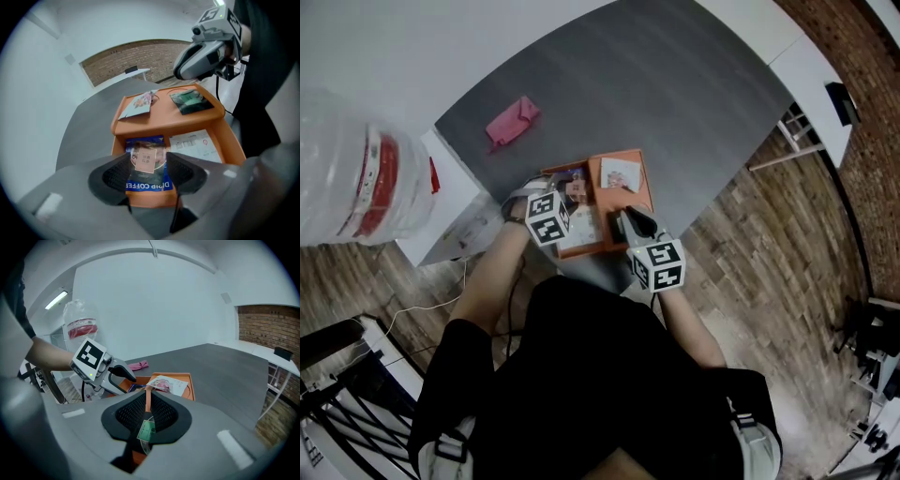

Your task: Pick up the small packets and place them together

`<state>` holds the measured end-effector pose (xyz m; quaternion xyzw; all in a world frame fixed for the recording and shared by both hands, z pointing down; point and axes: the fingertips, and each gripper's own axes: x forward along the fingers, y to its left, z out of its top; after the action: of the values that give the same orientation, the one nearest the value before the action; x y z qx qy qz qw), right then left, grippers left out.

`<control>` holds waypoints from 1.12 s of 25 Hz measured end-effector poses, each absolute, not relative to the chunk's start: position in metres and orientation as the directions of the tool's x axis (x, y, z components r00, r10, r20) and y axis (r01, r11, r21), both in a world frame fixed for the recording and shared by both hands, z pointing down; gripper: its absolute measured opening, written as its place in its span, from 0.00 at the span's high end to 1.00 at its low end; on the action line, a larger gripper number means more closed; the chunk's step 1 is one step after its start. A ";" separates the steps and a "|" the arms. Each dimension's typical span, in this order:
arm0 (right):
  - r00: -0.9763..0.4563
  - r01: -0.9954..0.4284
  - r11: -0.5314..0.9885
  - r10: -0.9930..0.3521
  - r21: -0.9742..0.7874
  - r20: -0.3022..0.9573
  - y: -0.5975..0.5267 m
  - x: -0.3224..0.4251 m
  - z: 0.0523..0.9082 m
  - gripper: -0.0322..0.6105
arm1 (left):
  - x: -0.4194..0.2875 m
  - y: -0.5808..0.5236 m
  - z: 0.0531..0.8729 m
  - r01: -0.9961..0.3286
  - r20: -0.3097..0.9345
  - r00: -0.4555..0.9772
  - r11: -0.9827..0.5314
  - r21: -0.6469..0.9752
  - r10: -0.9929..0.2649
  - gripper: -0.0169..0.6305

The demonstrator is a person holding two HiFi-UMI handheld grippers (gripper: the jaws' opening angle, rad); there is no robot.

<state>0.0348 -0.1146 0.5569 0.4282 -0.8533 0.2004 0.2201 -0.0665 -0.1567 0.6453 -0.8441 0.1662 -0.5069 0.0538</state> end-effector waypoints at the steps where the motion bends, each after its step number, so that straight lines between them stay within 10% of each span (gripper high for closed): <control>1: -0.533 -0.821 0.548 -0.642 -0.156 0.551 -0.114 0.036 0.558 0.90 | -0.066 -0.158 0.651 -0.208 0.850 0.415 -0.943 -0.259 -0.325 0.61; 5: -0.515 -0.840 0.514 -0.653 -0.175 0.556 -0.115 0.043 0.561 0.90 | -0.065 -0.157 0.675 -0.151 0.900 0.355 -0.966 -0.211 -0.252 0.47; 28: -0.515 -0.856 0.433 -0.671 -0.282 0.533 -0.122 0.051 0.555 0.90 | -0.057 -0.159 0.695 -0.175 0.960 0.263 -0.983 -0.047 -0.093 0.49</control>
<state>0.0507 -0.1217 0.5554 0.4610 -0.8285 0.2668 0.1731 -0.0573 -0.1588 0.6946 -0.7939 0.0846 -0.6012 -0.0342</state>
